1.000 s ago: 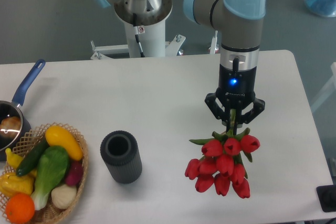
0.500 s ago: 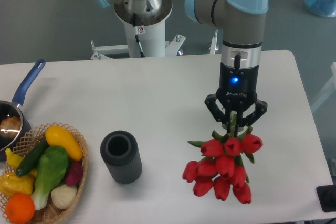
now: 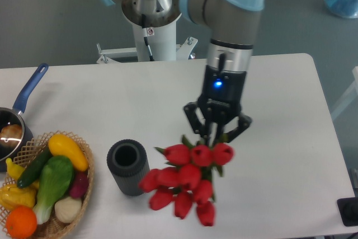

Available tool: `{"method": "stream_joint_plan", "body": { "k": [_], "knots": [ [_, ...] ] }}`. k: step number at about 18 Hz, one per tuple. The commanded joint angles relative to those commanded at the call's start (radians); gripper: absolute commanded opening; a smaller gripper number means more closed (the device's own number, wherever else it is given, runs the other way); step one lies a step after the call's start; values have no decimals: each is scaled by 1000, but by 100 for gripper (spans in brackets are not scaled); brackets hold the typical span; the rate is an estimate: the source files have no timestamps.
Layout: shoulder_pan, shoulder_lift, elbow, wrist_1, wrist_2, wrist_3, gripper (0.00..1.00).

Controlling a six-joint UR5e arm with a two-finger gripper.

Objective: Insert the flowers into the vase
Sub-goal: 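Carry the tulip bunch toward the dark grey vase and lower stems in, then push the tulip stems down into the vase opening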

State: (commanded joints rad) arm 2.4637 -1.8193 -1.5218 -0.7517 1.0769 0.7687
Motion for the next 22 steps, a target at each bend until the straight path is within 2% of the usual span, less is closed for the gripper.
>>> {"method": "stream_joint_plan", "body": {
  "k": [3,6,11,14,17,22],
  "knots": [
    [-9,-2,12,21,-119,-69,17],
    [-20,-3,6,31,-163,-69,17],
    [-26,-5,3,44,-299,-49,17],
    [-29,-11,3,45,-314,33,17],
    [-26,-14,-3,45,-399,47,17],
    [-26,-21,-9,45,-405,92,17]
  ]
}}
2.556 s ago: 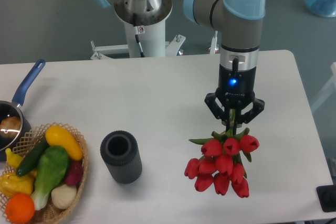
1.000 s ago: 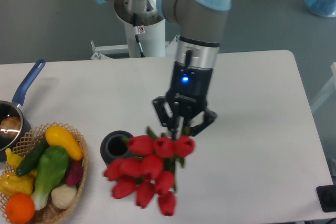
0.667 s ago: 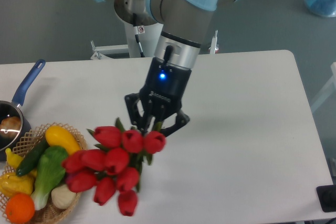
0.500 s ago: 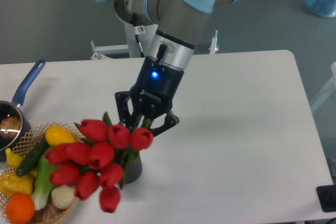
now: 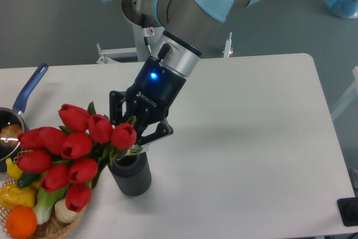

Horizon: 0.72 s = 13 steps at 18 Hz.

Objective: Insert the flowers into the vase
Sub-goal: 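Push the tulip stems down into the vase opening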

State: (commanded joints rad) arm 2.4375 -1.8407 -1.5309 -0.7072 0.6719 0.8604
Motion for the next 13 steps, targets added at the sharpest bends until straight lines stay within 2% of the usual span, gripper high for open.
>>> {"method": "stream_joint_plan", "body": {
  "k": [6,13],
  "knots": [
    [-3,0,-35,8,-49,26,17],
    [-6,0,-54,11,-46,32,15]
  ]
}}
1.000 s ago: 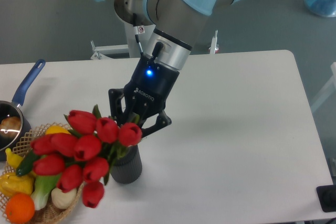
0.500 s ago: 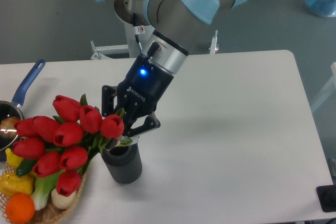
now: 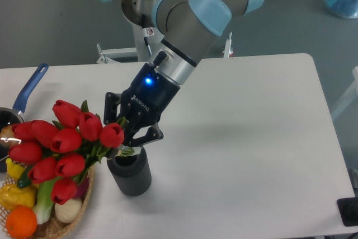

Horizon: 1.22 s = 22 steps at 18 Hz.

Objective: Insert the flowers into the vase
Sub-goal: 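Push the tulip stems down into the vase opening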

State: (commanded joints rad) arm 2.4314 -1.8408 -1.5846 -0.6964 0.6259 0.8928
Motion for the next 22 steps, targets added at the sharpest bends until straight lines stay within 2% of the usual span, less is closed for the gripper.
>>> {"method": "stream_joint_plan", "body": {
  "k": [6,13,17,20,22],
  "knots": [
    [-6,-6,-11,0,-9,-2,15],
    [3,-26,-23,2,-107,0,17],
    [8,-40,-28,3,-115,30,17],
    [35,-63,-31,3,-211,61,17],
    [38,-71,-29,3,-227,80,17]
  ]
}}
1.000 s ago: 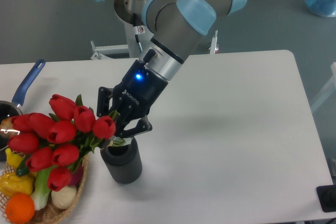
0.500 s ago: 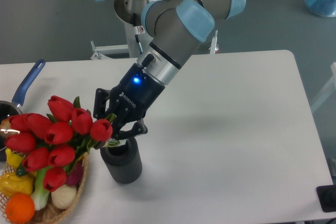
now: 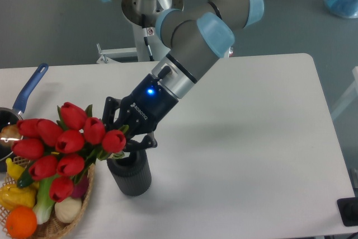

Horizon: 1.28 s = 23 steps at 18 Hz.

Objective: Insert the flowers into the vase
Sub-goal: 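Push the tulip stems down into the vase opening, then shift the gripper sideways to straighten the tulips upright in the vase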

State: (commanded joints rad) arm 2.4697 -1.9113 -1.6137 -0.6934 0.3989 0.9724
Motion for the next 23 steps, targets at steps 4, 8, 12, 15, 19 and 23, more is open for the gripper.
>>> {"method": "stream_joint_plan", "body": {
  "k": [4,8,12,15,19,23],
  "knots": [
    [6,0,-9,0,-21,18,17],
    [8,-2,-29,0,-25,45,17],
    [18,2,-67,0,-43,46,17],
    [22,3,-75,0,-51,54,17],
    [22,2,-87,0,-66,84,17],
    [18,-2,-97,0,-66,114,17]
  ]
}}
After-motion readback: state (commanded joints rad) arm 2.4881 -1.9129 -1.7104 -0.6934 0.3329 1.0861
